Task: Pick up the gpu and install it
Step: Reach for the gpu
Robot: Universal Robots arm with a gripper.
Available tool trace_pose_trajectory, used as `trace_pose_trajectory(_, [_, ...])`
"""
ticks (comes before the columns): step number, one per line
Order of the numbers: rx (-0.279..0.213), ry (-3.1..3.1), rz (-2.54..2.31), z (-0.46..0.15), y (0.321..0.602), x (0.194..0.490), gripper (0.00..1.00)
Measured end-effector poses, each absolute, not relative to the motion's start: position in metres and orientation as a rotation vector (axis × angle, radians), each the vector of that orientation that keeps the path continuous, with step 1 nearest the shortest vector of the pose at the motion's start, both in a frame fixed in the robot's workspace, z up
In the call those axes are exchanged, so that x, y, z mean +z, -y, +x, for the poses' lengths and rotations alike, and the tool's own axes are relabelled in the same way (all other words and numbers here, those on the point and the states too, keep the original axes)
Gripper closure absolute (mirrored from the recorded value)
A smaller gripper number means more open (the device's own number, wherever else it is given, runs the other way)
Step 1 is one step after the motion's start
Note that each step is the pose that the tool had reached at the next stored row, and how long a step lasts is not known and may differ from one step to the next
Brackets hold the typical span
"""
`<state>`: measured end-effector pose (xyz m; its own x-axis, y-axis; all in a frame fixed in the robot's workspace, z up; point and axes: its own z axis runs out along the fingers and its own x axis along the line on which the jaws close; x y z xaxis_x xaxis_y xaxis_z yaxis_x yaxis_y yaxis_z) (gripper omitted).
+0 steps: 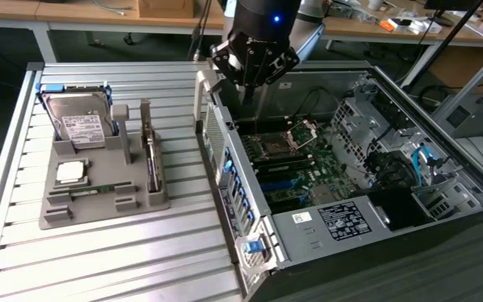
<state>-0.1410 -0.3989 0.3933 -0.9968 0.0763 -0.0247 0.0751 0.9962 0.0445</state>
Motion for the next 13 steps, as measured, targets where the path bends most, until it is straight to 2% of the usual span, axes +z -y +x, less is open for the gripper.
trace_pose_trajectory(13, [0.068, -3.112, 0.118, -0.155, 0.399, 0.393, 0.9])
